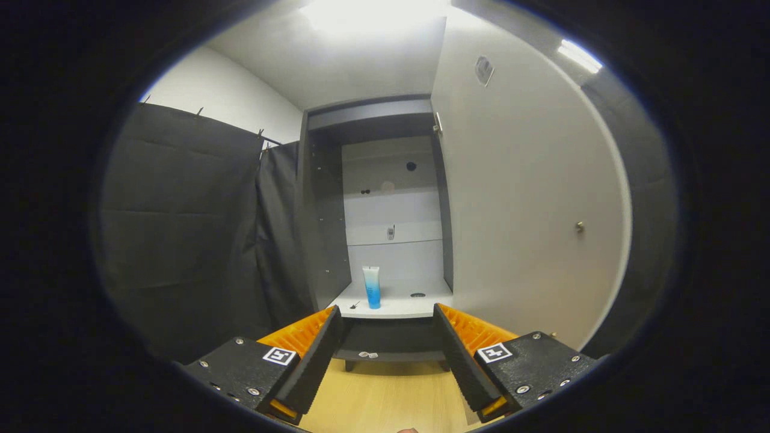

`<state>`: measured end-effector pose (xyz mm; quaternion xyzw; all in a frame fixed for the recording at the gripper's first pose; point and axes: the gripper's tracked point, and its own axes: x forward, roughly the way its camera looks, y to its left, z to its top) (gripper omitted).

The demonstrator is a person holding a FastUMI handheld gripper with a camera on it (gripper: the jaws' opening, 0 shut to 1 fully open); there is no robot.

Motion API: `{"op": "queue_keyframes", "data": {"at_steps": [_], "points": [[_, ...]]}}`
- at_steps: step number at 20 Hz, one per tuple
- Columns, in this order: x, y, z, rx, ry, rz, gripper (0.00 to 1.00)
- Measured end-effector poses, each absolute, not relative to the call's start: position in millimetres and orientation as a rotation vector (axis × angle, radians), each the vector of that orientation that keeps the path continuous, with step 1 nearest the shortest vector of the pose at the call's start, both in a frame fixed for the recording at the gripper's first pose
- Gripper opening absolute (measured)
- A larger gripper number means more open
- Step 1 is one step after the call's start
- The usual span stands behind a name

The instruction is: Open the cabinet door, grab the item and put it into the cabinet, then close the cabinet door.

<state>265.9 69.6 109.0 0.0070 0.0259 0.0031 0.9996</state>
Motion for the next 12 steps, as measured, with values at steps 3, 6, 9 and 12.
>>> {"op": "queue_keyframes", "data": {"at_steps": [3, 6, 9, 12], "points": [[237.7, 60.6, 121.3, 0.009, 0.037, 0.004, 0.93], [217.7, 44.7, 132.8, 0.011, 0.028, -0.013, 0.93], [196.5, 23.5, 151.7, 0.013, 0.018, -0.032, 0.93], [182.3, -2.7, 165.6, -0.010, -0.018, -0.069, 0.93]]}}
